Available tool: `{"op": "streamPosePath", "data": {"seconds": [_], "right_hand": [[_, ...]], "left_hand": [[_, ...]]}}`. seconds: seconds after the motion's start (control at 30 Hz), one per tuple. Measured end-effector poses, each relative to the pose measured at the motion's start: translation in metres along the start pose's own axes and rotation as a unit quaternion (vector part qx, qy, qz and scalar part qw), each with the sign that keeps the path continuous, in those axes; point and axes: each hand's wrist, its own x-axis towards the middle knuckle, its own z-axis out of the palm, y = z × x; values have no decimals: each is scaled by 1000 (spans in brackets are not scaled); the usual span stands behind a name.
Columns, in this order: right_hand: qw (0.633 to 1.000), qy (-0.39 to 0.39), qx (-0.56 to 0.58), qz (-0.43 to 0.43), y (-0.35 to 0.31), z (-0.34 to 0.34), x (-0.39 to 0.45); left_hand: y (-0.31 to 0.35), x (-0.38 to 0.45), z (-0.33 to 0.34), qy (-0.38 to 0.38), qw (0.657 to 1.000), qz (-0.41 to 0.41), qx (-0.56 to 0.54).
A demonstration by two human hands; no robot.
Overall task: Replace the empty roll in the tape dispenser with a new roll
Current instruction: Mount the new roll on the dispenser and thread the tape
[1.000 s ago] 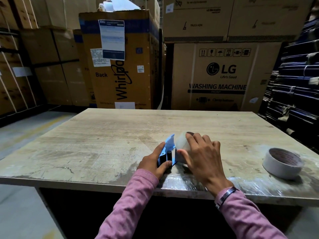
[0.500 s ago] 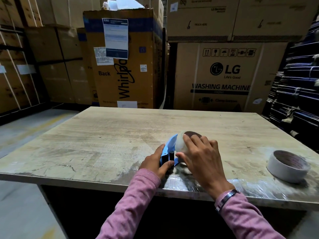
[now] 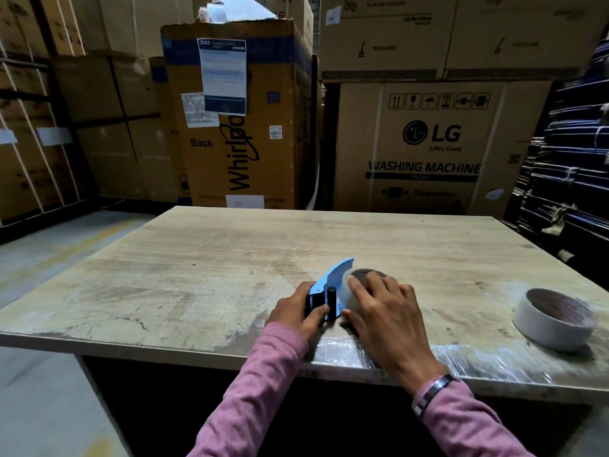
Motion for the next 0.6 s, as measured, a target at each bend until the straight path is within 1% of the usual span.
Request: {"op": "streamPosePath", "data": {"seconds": [0.13, 0.23, 0.33, 0.4, 0.5, 0.6], "right_hand": [[999, -27, -6, 36, 9, -6, 5], [997, -47, 42, 50, 18, -14, 7], [994, -56, 84, 43, 23, -23, 13], [991, -62, 115, 42, 25, -27, 22], [983, -105, 147, 41, 26, -27, 34], [976, -142, 160, 47, 24, -23, 42]], "left_hand": [[-2, 0, -1, 71, 997, -1, 5], [-1, -1, 1, 43, 999, 21, 7], [4, -1, 1, 20, 996, 46, 76], [5, 0, 1, 14, 994, 55, 96], [5, 0, 0, 4, 994, 49, 97], [8, 2, 0, 5, 997, 32, 74]]}}
